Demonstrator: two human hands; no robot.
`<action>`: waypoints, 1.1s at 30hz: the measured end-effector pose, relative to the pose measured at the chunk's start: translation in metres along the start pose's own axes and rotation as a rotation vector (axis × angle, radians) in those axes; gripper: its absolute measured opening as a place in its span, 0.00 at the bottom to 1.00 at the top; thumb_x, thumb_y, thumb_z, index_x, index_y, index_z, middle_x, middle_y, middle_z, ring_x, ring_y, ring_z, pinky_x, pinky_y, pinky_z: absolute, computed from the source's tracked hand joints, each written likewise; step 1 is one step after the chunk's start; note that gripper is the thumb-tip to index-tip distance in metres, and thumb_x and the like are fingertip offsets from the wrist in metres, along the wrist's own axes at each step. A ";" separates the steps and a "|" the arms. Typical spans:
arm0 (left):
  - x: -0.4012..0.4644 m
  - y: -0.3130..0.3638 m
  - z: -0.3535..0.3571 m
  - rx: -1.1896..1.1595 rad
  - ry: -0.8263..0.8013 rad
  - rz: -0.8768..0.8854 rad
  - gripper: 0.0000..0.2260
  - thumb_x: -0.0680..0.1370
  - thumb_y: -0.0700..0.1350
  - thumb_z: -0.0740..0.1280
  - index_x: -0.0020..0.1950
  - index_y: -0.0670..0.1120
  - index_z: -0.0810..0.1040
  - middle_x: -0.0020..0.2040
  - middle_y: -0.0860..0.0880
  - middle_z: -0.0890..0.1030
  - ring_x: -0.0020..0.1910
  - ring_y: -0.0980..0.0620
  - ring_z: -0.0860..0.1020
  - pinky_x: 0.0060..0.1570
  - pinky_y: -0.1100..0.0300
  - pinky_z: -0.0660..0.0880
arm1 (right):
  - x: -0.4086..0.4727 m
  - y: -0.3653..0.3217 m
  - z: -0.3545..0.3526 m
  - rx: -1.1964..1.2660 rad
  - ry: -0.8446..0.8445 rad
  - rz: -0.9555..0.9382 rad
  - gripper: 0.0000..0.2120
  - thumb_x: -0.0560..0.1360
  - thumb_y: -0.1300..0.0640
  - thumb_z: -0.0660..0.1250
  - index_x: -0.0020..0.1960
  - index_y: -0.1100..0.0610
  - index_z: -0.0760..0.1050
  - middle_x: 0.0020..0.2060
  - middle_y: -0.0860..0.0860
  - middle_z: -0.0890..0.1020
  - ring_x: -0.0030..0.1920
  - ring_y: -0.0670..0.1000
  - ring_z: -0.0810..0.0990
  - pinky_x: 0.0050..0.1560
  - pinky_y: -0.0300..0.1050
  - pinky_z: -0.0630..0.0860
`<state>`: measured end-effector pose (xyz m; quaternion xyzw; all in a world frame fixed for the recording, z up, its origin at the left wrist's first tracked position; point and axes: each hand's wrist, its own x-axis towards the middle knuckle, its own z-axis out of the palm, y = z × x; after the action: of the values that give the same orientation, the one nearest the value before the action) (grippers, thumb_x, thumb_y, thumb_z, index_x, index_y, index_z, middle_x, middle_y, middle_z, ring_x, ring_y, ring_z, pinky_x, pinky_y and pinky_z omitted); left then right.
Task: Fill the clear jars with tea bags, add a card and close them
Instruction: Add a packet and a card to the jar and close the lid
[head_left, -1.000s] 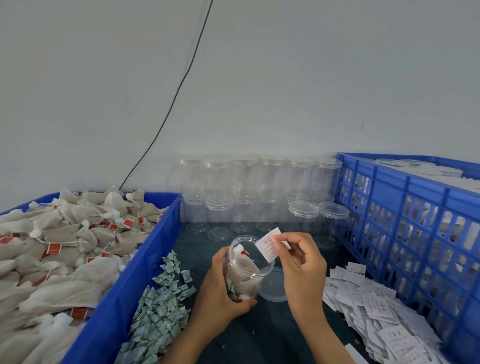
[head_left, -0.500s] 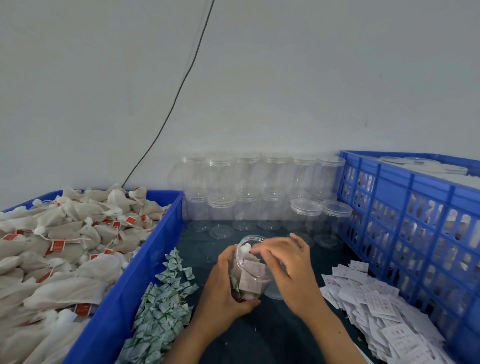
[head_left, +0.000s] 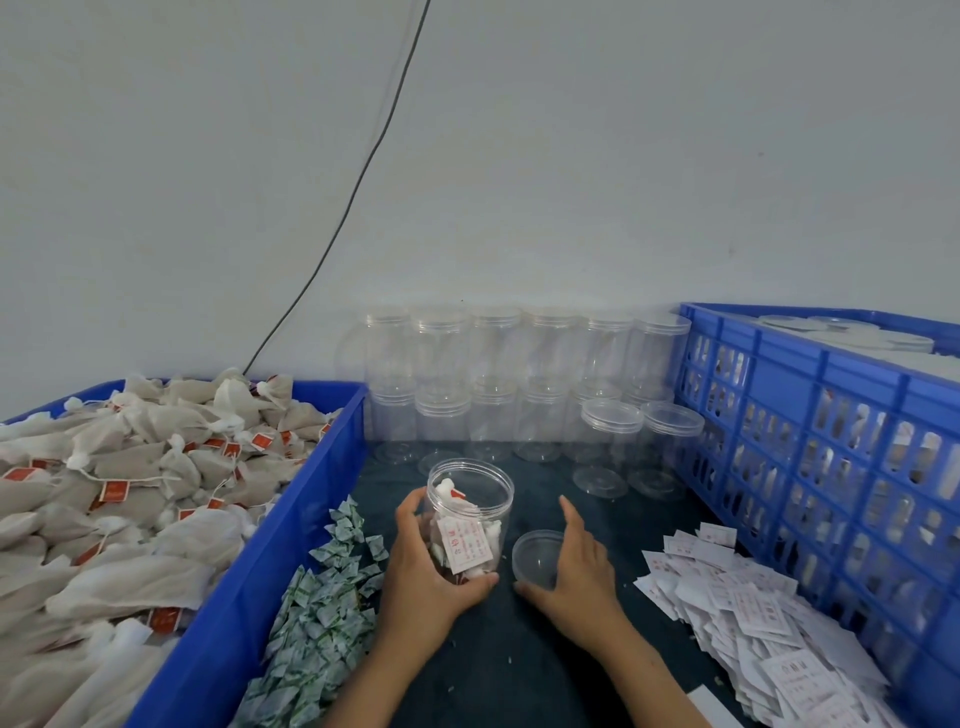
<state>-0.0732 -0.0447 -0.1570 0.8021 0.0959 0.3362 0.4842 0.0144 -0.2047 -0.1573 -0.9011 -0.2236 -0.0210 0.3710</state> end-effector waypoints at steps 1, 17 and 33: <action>0.000 0.000 0.000 0.005 0.004 -0.007 0.49 0.58 0.44 0.83 0.70 0.57 0.56 0.61 0.54 0.75 0.60 0.61 0.74 0.58 0.61 0.73 | 0.001 0.000 -0.001 0.011 0.023 -0.009 0.55 0.66 0.45 0.75 0.78 0.48 0.39 0.70 0.53 0.63 0.71 0.56 0.60 0.70 0.50 0.59; -0.001 0.007 -0.005 0.123 -0.170 0.090 0.39 0.60 0.51 0.80 0.62 0.59 0.59 0.63 0.52 0.71 0.62 0.54 0.74 0.61 0.53 0.75 | -0.010 -0.018 -0.058 0.624 0.030 -0.272 0.53 0.56 0.49 0.84 0.69 0.30 0.55 0.60 0.45 0.73 0.58 0.39 0.77 0.55 0.37 0.77; -0.004 0.015 -0.005 -0.153 -0.331 -0.006 0.48 0.61 0.39 0.82 0.68 0.68 0.59 0.63 0.56 0.71 0.57 0.64 0.76 0.56 0.65 0.76 | -0.013 -0.030 -0.034 0.367 0.134 -0.284 0.31 0.70 0.32 0.61 0.72 0.34 0.60 0.62 0.33 0.68 0.66 0.37 0.64 0.61 0.36 0.64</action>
<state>-0.0821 -0.0505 -0.1444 0.8070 -0.0087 0.2043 0.5540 -0.0060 -0.2142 -0.1150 -0.7747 -0.3229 -0.0915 0.5360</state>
